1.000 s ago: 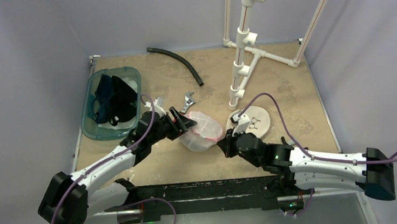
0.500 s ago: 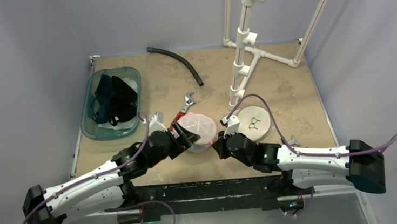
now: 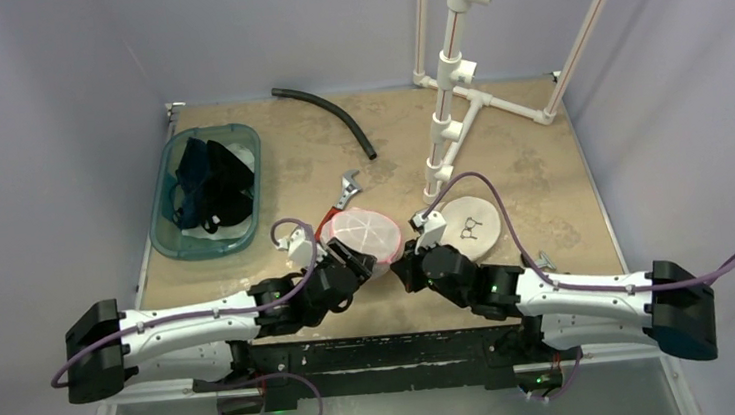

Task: Unzip the laundry bag and remove the bra
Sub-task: Unzip the laundry bag at the center of the board.

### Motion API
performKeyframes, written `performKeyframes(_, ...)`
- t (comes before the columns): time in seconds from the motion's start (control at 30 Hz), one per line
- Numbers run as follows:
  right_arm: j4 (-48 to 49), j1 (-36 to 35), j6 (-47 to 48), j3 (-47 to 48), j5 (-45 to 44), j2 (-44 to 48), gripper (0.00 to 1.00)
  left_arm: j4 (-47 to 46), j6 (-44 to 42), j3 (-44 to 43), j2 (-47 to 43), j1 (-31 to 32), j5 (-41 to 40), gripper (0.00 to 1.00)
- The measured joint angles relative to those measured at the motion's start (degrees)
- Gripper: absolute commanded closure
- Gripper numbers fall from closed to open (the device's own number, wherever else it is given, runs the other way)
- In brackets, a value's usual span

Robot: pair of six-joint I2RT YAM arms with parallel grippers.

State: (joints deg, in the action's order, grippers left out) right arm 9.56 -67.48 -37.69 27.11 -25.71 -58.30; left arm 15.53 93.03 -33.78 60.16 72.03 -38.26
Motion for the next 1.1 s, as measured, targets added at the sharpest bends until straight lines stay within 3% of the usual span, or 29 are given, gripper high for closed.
performKeyframes(0.3,0.1,0.0,0.3,0.0,1.3,0.7,1.00,-3.4,0.5,-1.5,5.4,-1.2,-3.1,0.65)
performKeyframes(0.63,0.7,-0.1,1.2,0.0,2.7,1.5,1.00,-6.9,-0.7,-1.7,8.9,-5.0,-2.2,0.60)
performKeyframes(0.7,0.7,-0.1,1.4,0.0,2.8,1.5,1.00,-7.6,-1.1,-1.7,9.7,-5.3,-1.7,0.67)
performKeyframes(0.83,1.3,-0.1,1.9,0.0,3.0,1.4,1.00,-8.9,-2.1,-1.7,9.8,-6.1,-1.2,1.00)
performKeyframes(1.1,3.3,-0.2,2.2,0.0,2.7,-0.7,1.00,-9.2,-6.3,-1.6,4.2,-9.1,0.9,1.00)
